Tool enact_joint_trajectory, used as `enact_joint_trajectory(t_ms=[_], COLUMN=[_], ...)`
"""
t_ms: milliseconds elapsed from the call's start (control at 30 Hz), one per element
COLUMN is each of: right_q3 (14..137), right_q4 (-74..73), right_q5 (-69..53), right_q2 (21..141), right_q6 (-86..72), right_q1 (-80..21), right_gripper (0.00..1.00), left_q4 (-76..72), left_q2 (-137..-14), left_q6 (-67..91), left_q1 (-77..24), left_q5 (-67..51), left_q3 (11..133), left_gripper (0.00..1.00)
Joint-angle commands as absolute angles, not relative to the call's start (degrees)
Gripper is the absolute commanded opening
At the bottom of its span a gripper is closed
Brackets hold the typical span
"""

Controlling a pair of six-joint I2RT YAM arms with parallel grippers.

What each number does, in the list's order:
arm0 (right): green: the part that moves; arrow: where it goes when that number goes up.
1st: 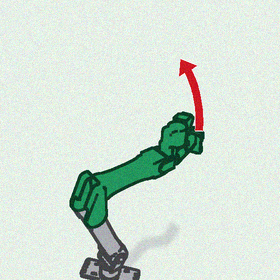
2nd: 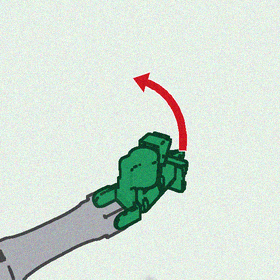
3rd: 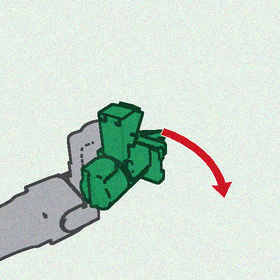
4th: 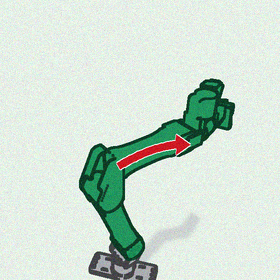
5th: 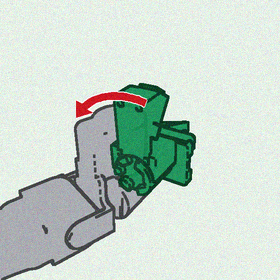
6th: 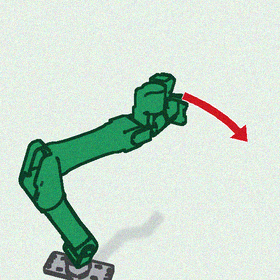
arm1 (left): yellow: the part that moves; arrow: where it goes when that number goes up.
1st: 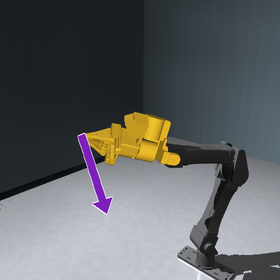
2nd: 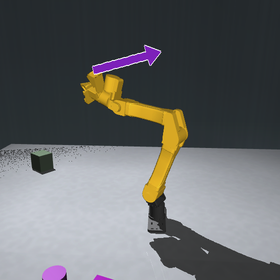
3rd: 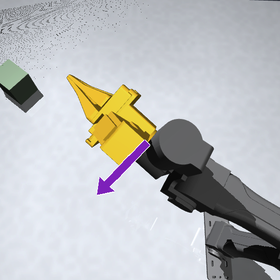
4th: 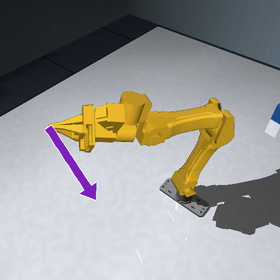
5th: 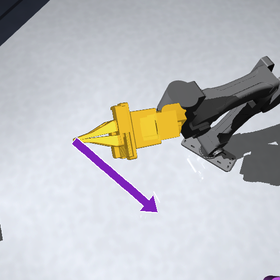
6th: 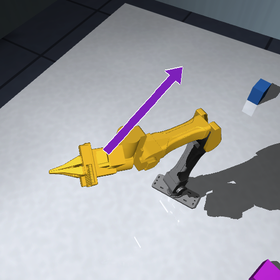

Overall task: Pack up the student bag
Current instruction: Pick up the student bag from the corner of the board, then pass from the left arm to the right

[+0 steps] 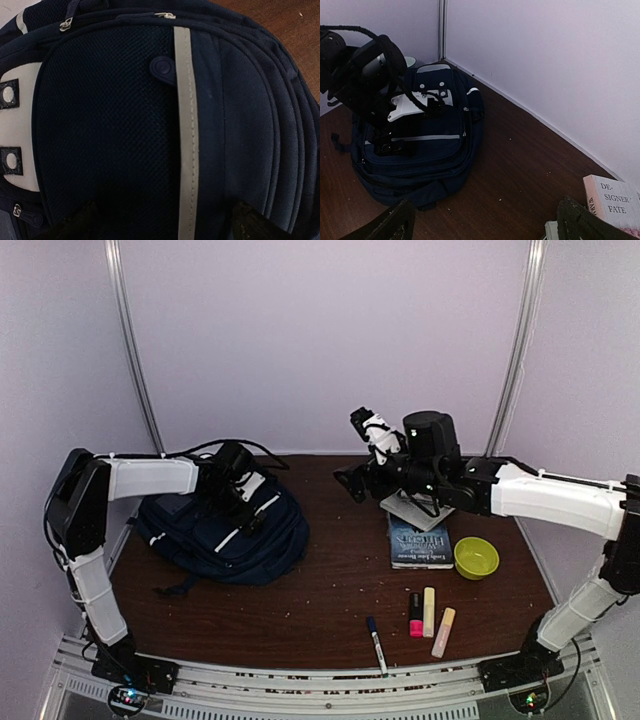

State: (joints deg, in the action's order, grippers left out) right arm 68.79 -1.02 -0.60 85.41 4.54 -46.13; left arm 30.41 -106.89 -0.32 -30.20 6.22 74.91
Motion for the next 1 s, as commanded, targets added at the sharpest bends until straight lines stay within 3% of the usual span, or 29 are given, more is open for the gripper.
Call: enact_joint_trajectory(t_ms=[0,67,167,200,633,967], right_q3=[74.4,75.3,76.4,76.7,85.2,92.7], right_q4=[-7.1,-6.8,-6.5,-6.8,-10.2,-1.6], right_q5=[2.8,2.2,1.0,0.7,-5.2,-13.9], right_q2=[89.4,91.0,93.0,93.6,107.9,124.0], right_q6=[4.8,2.7,-0.1,-1.0,-20.1,-35.7], right_q1=[-47.4,-47.4,-47.5,-47.5,-47.4,-47.4], right_gripper=[1.0,1.0,1.0,1.0,1.0,0.89], left_q4=[32.2,29.3,28.1,27.7,18.6,10.2], left_q2=[-107.7,-106.4,-106.1,-105.8,-95.1,-87.2], left_q6=[1.0,0.9,0.2,0.2,2.0,5.2], left_q1=[-30.0,-30.0,-30.0,-30.0,-30.5,-31.2], left_q5=[7.0,6.8,6.5,6.3,4.0,1.5], left_q3=[75.0,73.5,72.9,72.6,64.6,57.2], left_gripper=[0.88,0.62,0.12,0.0,0.0,0.0])
